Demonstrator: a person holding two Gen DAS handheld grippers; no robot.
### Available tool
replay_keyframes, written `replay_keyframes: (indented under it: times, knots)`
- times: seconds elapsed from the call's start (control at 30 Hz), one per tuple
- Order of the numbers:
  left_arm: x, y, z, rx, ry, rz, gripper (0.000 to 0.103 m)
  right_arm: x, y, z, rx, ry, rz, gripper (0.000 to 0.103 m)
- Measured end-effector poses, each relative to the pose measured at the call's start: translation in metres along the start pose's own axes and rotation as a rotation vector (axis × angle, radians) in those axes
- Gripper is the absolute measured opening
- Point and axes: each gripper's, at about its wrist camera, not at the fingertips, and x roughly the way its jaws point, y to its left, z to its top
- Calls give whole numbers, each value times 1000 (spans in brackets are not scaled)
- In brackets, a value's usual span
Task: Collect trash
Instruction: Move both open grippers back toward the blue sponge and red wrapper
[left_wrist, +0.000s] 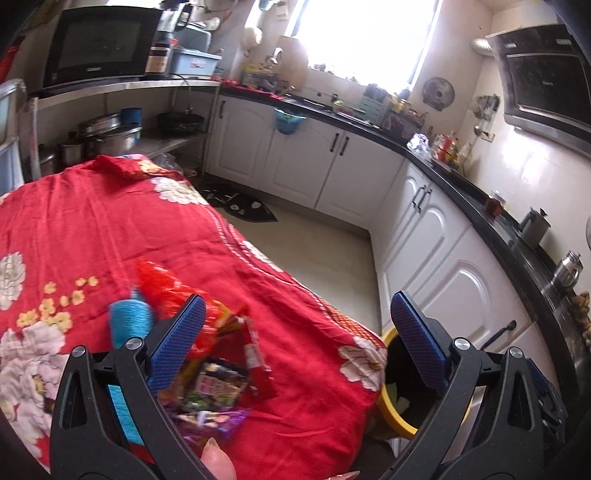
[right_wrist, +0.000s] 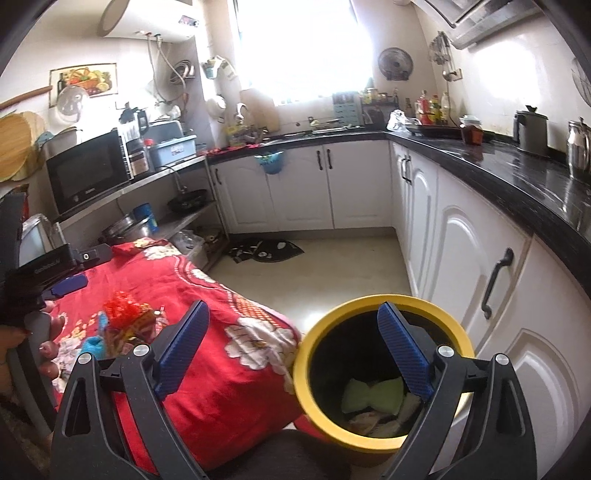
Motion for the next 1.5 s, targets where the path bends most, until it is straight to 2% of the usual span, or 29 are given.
replay_keyframes:
  times: [0.47,1.03,1.23,1.5]
  knots:
    - [-32,68,13,-85,-59,90,92,4,58,1,-81,15,107,90]
    - [-54,125,17,-164,-89,172,92,19,132,-8,-204,71,256,90]
    - [-48,141,13,-195,-62,192,92,31,157,-21,-258,112,309,90]
    - [-23,161,-5,-231,51,192,92,59,179,-43,-297,212,362,89]
